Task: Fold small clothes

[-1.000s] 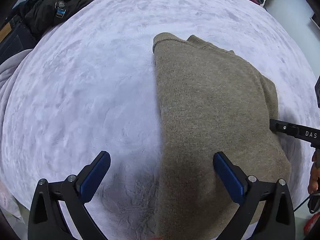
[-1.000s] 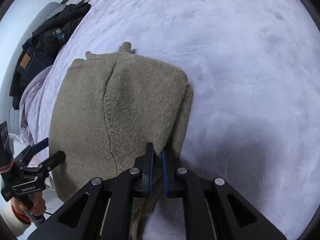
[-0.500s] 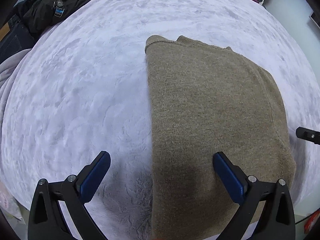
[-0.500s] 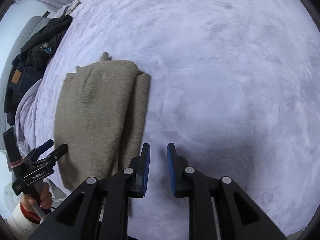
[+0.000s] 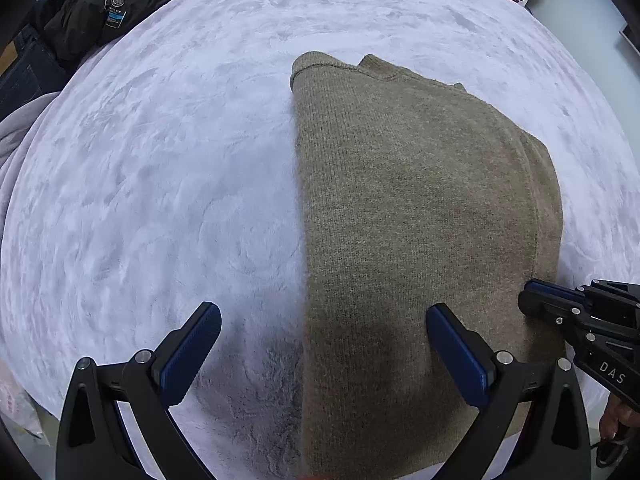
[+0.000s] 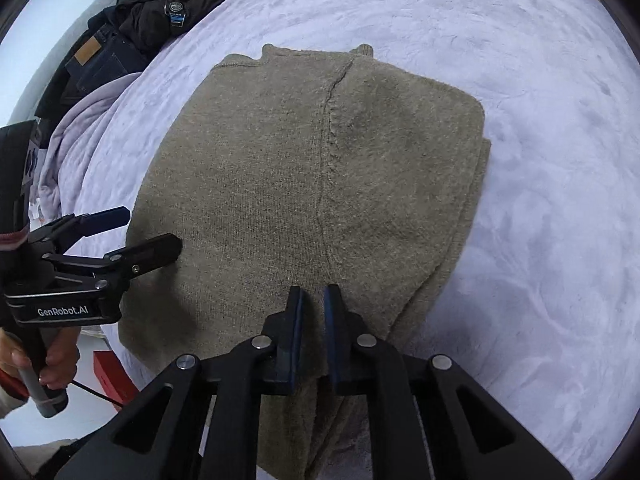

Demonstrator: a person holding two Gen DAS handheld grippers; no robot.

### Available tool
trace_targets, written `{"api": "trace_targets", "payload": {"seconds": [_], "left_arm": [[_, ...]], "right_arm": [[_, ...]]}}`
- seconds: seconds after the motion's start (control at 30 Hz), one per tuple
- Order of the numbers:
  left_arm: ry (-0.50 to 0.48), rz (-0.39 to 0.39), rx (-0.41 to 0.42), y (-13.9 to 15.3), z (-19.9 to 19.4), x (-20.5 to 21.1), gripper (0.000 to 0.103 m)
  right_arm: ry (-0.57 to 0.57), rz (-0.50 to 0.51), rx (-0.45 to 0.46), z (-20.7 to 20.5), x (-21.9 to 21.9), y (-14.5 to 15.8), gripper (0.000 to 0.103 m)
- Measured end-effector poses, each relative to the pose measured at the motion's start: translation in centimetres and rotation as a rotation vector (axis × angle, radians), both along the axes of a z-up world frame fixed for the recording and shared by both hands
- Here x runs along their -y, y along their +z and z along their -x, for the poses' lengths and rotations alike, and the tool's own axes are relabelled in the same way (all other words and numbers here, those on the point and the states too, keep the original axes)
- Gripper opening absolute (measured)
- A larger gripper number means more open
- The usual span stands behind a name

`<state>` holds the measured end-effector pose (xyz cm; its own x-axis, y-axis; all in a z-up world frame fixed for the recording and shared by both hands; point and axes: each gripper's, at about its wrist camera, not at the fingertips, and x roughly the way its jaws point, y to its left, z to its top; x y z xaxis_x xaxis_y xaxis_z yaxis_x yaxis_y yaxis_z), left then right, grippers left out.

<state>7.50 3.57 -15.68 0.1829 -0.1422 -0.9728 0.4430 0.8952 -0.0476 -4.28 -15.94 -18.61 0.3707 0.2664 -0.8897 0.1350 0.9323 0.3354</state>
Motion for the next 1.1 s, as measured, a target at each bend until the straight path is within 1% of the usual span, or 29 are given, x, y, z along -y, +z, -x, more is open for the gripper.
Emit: {"api": "trace_targets", "payload": {"seconds": [0.1, 0.2, 0.27, 0.43, 0.5, 0.57, 0.63, 0.67, 0.7, 0.77, 0.8, 0.87, 0.93, 1.0, 1.1], "left_arm": [[-0.001, 0.005, -0.014, 0.1, 0.0, 0.0, 0.103], [-0.005, -0.004, -0.014, 0.3, 0.2, -0.1, 0.103], [-0.008, -0.015, -0.010, 0.5, 0.4, -0.2, 0.103], [-0.008, -0.026, -0.024, 0.6, 0.7, -0.7, 0.103], [-0.004, -0.027, -0.019, 0.8, 0.8, -0.8, 0.103], [0.001, -0.032, -0.013, 1.0, 0.7, -1.1, 0.103], [0.008, -0.035, -0.021, 0.9, 0.4, -1.2, 0.103], [0.012, -0.037, -0.025, 1.0, 0.3, -1.2, 0.103], [0.013, -0.040, -0.024, 1.0, 0.3, -1.2, 0.103], [0.012, -0.053, -0.020, 1.3, 0.3, -1.1, 0.103], [0.013, -0.060, -0.020, 1.4, 0.3, -1.0, 0.103], [0.016, -0.069, -0.026, 1.6, 0.4, -1.0, 0.103], [0.024, -0.074, -0.038, 1.9, 0.5, -1.2, 0.103], [0.030, -0.079, -0.045, 2.1, 0.6, -1.6, 0.103], [0.033, -0.098, -0.057, 2.3, 0.8, -2.1, 0.103]], "right_arm": [[-0.004, -0.006, -0.004, 1.1, 0.8, 0.3, 0.005], [-0.039, -0.032, -0.011, 2.3, 1.8, 0.7, 0.005], [-0.055, -0.039, -0.020, 2.0, 1.9, 0.8, 0.005], [-0.054, -0.027, -0.038, 2.3, 2.5, 1.4, 0.005], [-0.092, -0.045, -0.041, 2.0, 2.9, 1.8, 0.005], [-0.166, -0.098, -0.003, 1.6, 3.9, 2.7, 0.012], [-0.213, -0.134, 0.041, 0.9, 5.5, 3.6, 0.023], [-0.231, -0.140, 0.045, 0.4, 6.2, 3.7, 0.043], [-0.253, -0.142, 0.042, -0.2, 6.9, 3.6, 0.054], [-0.289, -0.180, 0.034, -1.1, 8.0, 2.9, 0.054], [-0.306, -0.191, 0.003, -1.5, 8.4, 2.1, 0.052], [-0.328, -0.109, -0.102, -2.1, 8.3, 0.2, 0.052], [-0.359, -0.114, -0.107, -1.3, 8.7, -0.6, 0.052], [-0.414, -0.115, -0.129, -0.1, 9.3, -0.4, 0.053], [-0.448, -0.041, -0.216, 1.6, 9.6, 0.0, 0.054]]}}
